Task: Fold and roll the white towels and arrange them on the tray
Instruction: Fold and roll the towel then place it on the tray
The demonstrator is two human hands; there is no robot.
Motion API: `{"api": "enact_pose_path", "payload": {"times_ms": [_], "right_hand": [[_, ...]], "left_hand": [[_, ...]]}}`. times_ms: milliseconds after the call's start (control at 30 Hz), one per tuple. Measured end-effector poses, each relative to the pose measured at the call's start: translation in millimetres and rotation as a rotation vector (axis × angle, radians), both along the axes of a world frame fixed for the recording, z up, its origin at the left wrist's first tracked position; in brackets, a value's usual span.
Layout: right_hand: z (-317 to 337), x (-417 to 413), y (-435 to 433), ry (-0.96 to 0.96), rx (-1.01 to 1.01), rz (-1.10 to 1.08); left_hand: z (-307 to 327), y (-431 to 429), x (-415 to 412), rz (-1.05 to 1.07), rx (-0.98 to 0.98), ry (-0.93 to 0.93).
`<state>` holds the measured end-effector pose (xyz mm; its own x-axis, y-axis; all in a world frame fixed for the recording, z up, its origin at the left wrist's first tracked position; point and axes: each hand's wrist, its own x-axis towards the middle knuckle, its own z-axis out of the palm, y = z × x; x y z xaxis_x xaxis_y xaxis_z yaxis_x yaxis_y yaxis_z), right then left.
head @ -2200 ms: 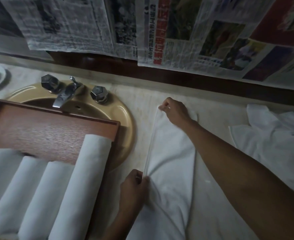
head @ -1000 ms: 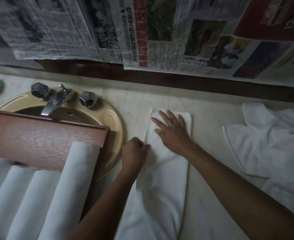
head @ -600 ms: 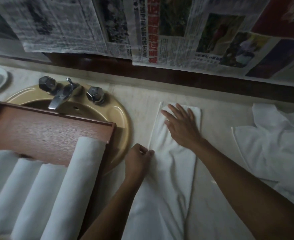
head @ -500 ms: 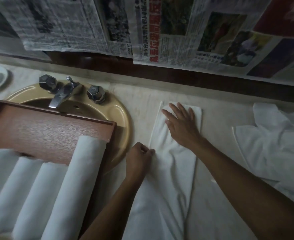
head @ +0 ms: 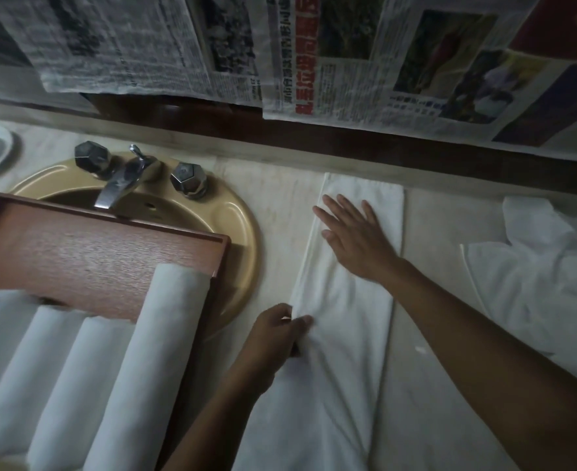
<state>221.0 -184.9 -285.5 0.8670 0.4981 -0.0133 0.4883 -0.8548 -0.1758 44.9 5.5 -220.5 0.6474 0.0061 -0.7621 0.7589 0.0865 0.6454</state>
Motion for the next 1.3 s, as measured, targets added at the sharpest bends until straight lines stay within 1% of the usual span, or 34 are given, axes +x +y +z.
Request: {"api": "enact_pose_path", "payload": {"times_ms": [33, 100, 167, 267, 333, 400, 467, 533, 600, 633, 667, 700, 767, 800, 900, 933, 967, 1067, 1100, 1133, 1200, 1300], "right_hand": [[0.1, 1.2, 0.2, -0.004, -0.002, 0.0], [-0.2, 1.4, 1.4, -0.017, -0.003, -0.001], [-0.5, 1.5, 1.2, -0.035, -0.009, 0.002], [-1.0, 1.1, 0.3, -0.033, -0.018, 0.012], [-1.7, 1.9, 1.2, -0.025, -0.031, 0.008], [2.6, 0.6, 5.7, -0.036, -0.038, -0.045], [10.8, -11.7, 15.0, -0.1, 0.002, -0.093], [12.3, -37.2, 22.6, -0.142, 0.064, -0.082], [6.5, -65.2, 23.0, -0.072, 0.082, -0.071], [2.0, -73.9, 20.5, -0.027, 0.061, -0.072], [-1.9, -77.5, 16.8, -0.008, 0.035, -0.072], [-4.0, -75.4, 13.3, -0.008, 0.018, -0.071], [-3.1, -63.4, 10.1, -0.002, 0.007, -0.069], [-1.5, -59.0, 9.8, 0.0, 0.002, -0.069], [-3.7, -55.4, 9.1, -0.029, -0.011, -0.074], [-4.7, -55.5, 8.1, -0.037, -0.01, -0.075], [-4.9, -55.9, 7.6, -0.041, -0.008, -0.074], [-3.6, -56.1, 7.9, -0.06, -0.008, -0.063], [-2.8, -55.8, 8.1, -0.061, -0.007, -0.063], [-2.7, -55.2, 8.2, -0.063, -0.006, -0.066], [-2.2, -53.9, 7.6, -0.063, -0.005, -0.069], [-3.4, -52.1, 7.1, -0.061, -0.007, -0.059]], "left_hand": [[-3.4, 0.9, -4.1, 0.071, 0.077, -0.01], [-9.0, 2.7, -8.0, 0.105, 0.257, -0.047], [-12.0, 3.4, -9.4, 0.035, 0.43, -0.085], [-14.6, 2.6, -9.2, -0.045, 0.593, -0.084], [-14.0, 0.8, -7.1, -0.063, 0.64, -0.08], [-11.6, -1.3, -5.1, -0.095, 0.679, -0.081], [-8.2, -1.5, -4.1, -0.123, 0.703, -0.087], [-7.0, -0.5, -3.2, -0.145, 0.721, -0.098], [-4.3, -0.9, -2.6, -0.188, 0.746, -0.112], [-2.9, -1.2, -2.6, -0.217, 0.736, -0.112], [-1.9, -1.5, -3.3, -0.231, 0.667, -0.099], [-1.3, -1.7, -4.5, -0.212, 0.528, -0.085], [0.1, -0.1, -8.1, -0.118, 0.19, -0.058], [1.3, 1.4, -10.1, -0.076, 0.095, -0.066], [7.7, 3.2, -14.8, 0.035, -0.119, -0.039], [8.2, 1.8, -16.7, 0.047, -0.139, -0.014], [8.0, 0.6, -19.0, 0.036, -0.079, -0.004], [-4.3, -2.0, -26.9, -0.066, 0.388, -0.037], [-6.6, -1.1, -28.1, -0.079, 0.492, -0.051], [-8.5, 0.2, -28.4, -0.085, 0.552, -0.065], [-11.0, 1.6, -27.8, -0.099, 0.613, -0.075], [-11.7, 0.4, -26.2, -0.118, 0.642, -0.094]]}}
